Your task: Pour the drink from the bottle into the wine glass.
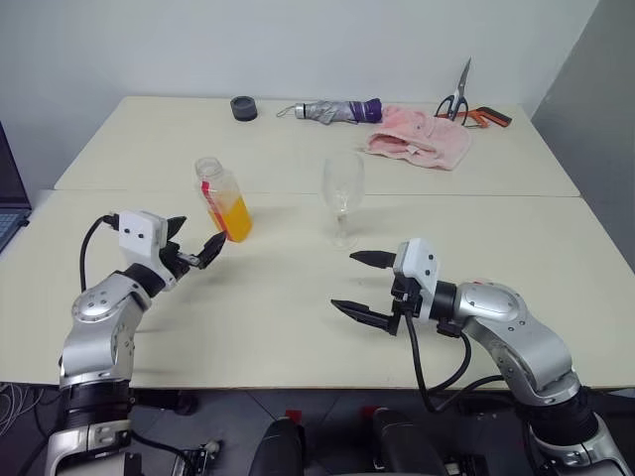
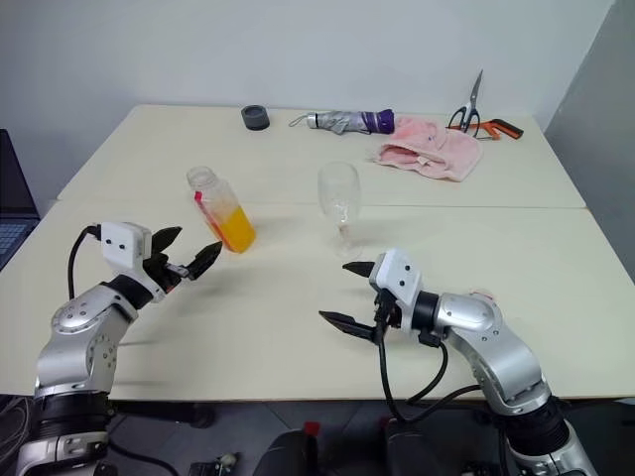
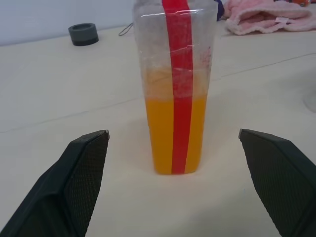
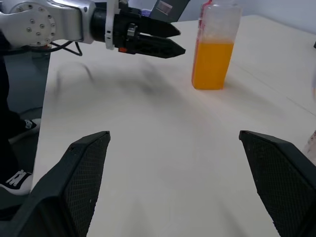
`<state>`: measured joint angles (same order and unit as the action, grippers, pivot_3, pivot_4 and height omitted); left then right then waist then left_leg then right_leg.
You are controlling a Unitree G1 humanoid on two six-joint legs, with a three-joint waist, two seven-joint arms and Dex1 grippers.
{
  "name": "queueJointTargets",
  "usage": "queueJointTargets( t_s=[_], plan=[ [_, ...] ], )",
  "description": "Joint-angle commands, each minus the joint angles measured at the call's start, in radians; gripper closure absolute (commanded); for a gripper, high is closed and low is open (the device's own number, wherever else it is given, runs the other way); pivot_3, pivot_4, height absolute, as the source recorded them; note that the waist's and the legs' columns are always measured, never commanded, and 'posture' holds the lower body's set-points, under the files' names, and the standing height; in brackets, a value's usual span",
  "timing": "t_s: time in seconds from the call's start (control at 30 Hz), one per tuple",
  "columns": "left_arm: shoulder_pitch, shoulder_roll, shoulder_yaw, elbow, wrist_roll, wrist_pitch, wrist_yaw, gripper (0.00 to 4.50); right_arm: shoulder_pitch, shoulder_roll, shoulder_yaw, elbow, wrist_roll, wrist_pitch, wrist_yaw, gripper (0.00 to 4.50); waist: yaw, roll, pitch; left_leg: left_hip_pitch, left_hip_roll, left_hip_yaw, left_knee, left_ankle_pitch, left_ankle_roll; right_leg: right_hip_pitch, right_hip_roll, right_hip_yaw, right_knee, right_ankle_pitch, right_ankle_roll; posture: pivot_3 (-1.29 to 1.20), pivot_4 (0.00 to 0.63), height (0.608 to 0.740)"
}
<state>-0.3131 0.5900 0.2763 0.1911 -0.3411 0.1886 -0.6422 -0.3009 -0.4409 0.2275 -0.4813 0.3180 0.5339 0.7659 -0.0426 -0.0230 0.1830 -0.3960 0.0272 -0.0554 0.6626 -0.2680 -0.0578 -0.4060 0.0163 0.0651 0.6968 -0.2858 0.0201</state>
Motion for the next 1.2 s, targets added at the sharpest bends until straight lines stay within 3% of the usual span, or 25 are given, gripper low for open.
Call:
queueJointTargets(
  t_s=[0.03,0.83,0.97,1.13,1.2],
  plan=[
    [-0.051,0.022,-0.004,0.033,0.015,-0.033,-0.021,0.0,-0.019,-0.012,0.011,-0.061,-0.008,-0.022,-0.003,0.03,0.001,0.0,0.0,0.0,0.0,0.0,0.0,0.0,0.0,0.0,0.0,0.0,0.0,0.0,0.0,0.0,0.15,0.74],
    [-0.378,-0.034,-0.083,0.474,0.107,-0.227,-0.076,0.0,-0.033,-0.01,0.005,-0.041,-0.017,-0.026,-0.015,0.03,0.003,0.0,0.0,-0.001,-0.001,-0.001,0.0,0.0,0.0,0.0,0.0,-0.002,0.0,0.0,0.0,0.0,0.15,0.74],
    [-0.401,-0.035,-0.082,0.524,0.108,-0.255,-0.084,0.79,-0.035,-0.003,0.003,-0.037,-0.016,-0.026,-0.02,0.0,0.003,0.0,0.0,-0.001,-0.001,-0.001,0.001,0.0,0.0,0.0,0.0,-0.002,0.0,0.0,0.0,0.0,0.15,0.74],
    [-0.407,-0.044,-0.083,0.543,0.101,-0.266,-0.105,2.42,-0.031,0.002,-0.001,-0.036,-0.013,-0.031,-0.029,0.0,0.003,0.0,0.0,-0.002,-0.001,-0.002,0.001,0.0,0.0,0.0,0.0,-0.002,0.0,0.0,0.0,0.0,0.15,0.74],
    [-0.407,-0.052,-0.073,0.541,0.083,-0.249,-0.115,2.73,-0.032,0.004,-0.003,-0.035,-0.015,-0.036,-0.034,0.0,0.003,0.0,0.0,-0.002,-0.001,-0.002,0.001,0.0,0.0,0.0,0.0,-0.002,0.0,0.0,0.0,0.0,0.15,0.74]
  ],
)
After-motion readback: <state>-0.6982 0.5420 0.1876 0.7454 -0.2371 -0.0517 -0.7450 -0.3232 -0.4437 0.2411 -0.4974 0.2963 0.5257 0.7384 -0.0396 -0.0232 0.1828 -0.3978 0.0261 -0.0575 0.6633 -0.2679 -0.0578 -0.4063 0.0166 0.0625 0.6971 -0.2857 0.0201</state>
